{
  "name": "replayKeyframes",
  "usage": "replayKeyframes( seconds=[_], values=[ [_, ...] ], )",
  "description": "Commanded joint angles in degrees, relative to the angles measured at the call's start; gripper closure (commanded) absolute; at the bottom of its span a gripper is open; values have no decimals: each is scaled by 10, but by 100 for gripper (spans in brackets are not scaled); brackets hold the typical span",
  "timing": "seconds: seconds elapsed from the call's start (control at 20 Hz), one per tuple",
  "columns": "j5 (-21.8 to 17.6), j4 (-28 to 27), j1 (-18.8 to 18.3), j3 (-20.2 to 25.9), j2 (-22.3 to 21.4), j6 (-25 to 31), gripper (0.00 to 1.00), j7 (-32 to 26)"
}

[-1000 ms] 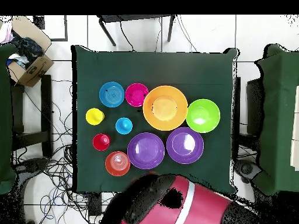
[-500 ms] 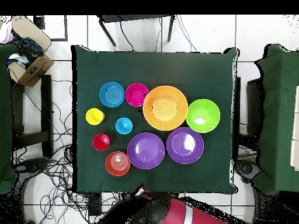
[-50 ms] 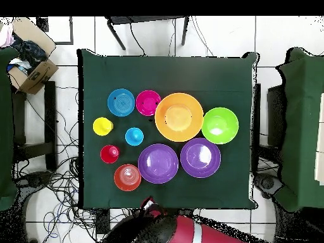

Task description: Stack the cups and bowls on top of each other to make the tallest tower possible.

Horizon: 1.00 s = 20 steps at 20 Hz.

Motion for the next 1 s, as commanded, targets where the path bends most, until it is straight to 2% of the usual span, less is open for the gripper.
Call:
replayKeyframes(
  seconds=[0.05,0.3,0.55,0.7,1.0],
  values=[
    [44,-94,3,84,26,64,0,84],
    [53,-88,6,88,14,68,0,90],
    [81,-65,22,84,-53,130,0,81],
    [92,-62,32,81,-73,155,0,77],
    [99,-100,38,76,-3,110,0,86]
  ],
)
